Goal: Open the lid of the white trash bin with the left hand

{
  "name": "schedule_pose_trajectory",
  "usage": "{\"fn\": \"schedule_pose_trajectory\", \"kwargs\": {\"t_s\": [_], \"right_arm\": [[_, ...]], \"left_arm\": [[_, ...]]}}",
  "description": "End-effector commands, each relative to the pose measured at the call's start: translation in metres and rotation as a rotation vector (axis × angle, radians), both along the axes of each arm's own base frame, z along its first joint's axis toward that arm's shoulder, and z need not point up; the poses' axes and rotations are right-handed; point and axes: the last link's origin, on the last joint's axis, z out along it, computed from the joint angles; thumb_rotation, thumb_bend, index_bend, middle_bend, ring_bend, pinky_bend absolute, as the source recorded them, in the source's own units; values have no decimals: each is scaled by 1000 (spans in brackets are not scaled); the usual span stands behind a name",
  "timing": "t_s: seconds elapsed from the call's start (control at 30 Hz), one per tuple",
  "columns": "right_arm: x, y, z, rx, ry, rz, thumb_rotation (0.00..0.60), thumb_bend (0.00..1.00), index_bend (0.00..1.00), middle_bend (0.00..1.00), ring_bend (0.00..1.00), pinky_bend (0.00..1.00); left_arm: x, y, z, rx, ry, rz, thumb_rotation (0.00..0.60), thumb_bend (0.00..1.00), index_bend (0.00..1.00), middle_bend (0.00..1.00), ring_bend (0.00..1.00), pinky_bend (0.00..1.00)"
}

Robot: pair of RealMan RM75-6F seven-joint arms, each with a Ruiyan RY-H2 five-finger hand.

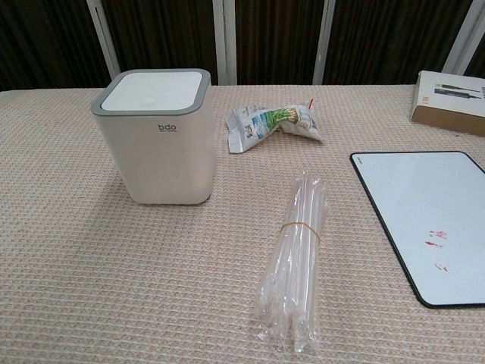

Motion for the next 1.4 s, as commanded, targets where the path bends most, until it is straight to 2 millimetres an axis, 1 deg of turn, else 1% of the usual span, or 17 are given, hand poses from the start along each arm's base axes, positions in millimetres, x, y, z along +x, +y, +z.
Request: {"fn": "schedule_pose_trajectory", "kwargs": {"t_s": [0.03, 0.43, 0.73, 0.87, 0.93, 1.0, 1.1, 1.17, 1.2, 1.27, 1.33, 1.4], "right_arm": [[0, 0, 0, 0, 1, 0, 600, 268, 117, 56, 0, 0], [1, 3, 4, -20, -10, -4, 600, 269, 117, 55, 0, 0], [0, 2, 3, -15, -7, -11, 600, 268, 117, 55, 0, 0], [1, 3, 4, -17, -11, -5, 600, 268, 117, 56, 0, 0], [1, 4, 4, -16, -9, -5, 600, 268, 117, 55, 0, 0], [0, 4, 3, -11, -8, -8, 600, 268, 117, 56, 0, 0], [0, 3, 3, -7, -7, -12, 600, 268, 117, 56, 0, 0], [-1, 3, 2, -4, -8, -17, 600, 268, 117, 56, 0, 0], [-1, 2, 2, -4, -7, -19, 600, 268, 117, 56, 0, 0], [-1, 2, 2, -5, -7, -21, 600, 268, 117, 56, 0, 0], [-1, 1, 1, -2, -5, -21, 600, 269, 117, 56, 0, 0], [0, 1, 0, 1, -3, -20, 600, 269, 117, 56, 0, 0]], "left_arm": [[0, 0, 0, 1, -1, 1, 600, 141, 230, 219, 107, 169], [1, -3, 1, -3, -1, -6, 600, 141, 230, 219, 109, 172], [0, 1, -1, -8, -2, 1, 600, 142, 219, 218, 114, 177], [1, 1, -2, -12, -3, -4, 600, 141, 208, 222, 121, 191], [1, 2, -1, -11, -7, -8, 600, 143, 205, 236, 143, 214], [3, 4, 0, 2, -10, -28, 600, 146, 204, 269, 190, 257], [8, 13, 1, 7, -2, -96, 600, 164, 204, 367, 304, 359], [12, 21, 4, -11, 1, -154, 600, 193, 204, 481, 408, 453], [14, 24, 6, -21, 0, -175, 600, 203, 204, 516, 439, 482], [23, 35, 13, -41, -4, -228, 600, 237, 204, 603, 515, 554], [36, 49, 20, -56, 6, -283, 600, 268, 204, 676, 582, 600], [50, 61, 22, -75, 27, -336, 600, 315, 204, 746, 648, 640]]}}
